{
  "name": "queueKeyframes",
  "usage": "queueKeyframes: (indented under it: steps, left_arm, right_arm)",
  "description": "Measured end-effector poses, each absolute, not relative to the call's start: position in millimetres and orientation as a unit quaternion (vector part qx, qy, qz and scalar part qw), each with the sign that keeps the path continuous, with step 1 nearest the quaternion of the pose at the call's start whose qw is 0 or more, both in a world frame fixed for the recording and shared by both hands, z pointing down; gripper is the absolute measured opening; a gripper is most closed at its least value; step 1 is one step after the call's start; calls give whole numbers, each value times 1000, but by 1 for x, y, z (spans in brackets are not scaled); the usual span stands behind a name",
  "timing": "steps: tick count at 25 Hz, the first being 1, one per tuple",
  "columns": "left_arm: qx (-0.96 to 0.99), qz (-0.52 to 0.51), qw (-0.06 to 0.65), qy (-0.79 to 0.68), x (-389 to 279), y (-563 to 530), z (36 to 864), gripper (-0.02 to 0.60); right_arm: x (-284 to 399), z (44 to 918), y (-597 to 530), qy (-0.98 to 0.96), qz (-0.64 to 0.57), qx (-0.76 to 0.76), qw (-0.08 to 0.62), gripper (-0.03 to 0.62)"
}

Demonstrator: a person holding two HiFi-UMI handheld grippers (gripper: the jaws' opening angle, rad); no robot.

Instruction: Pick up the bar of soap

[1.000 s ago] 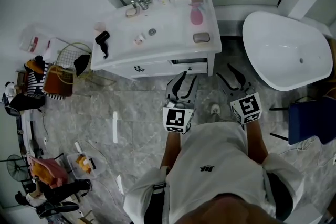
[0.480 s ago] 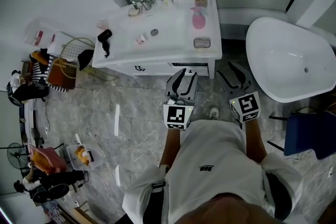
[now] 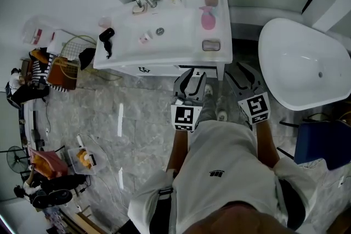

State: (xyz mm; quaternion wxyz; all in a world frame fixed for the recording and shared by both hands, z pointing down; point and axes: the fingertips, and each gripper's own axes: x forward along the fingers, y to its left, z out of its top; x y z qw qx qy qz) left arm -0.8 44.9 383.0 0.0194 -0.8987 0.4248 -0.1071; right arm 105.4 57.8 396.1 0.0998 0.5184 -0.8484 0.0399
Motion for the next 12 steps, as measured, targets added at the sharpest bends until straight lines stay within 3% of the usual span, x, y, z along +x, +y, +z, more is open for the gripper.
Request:
queueKeyframes:
  steps: [12]
  left_arm:
    - [-905,-121,-16,408,-1,-19,422,163]
  right_arm:
    - [102,431,-7,-848,59,506,143,209]
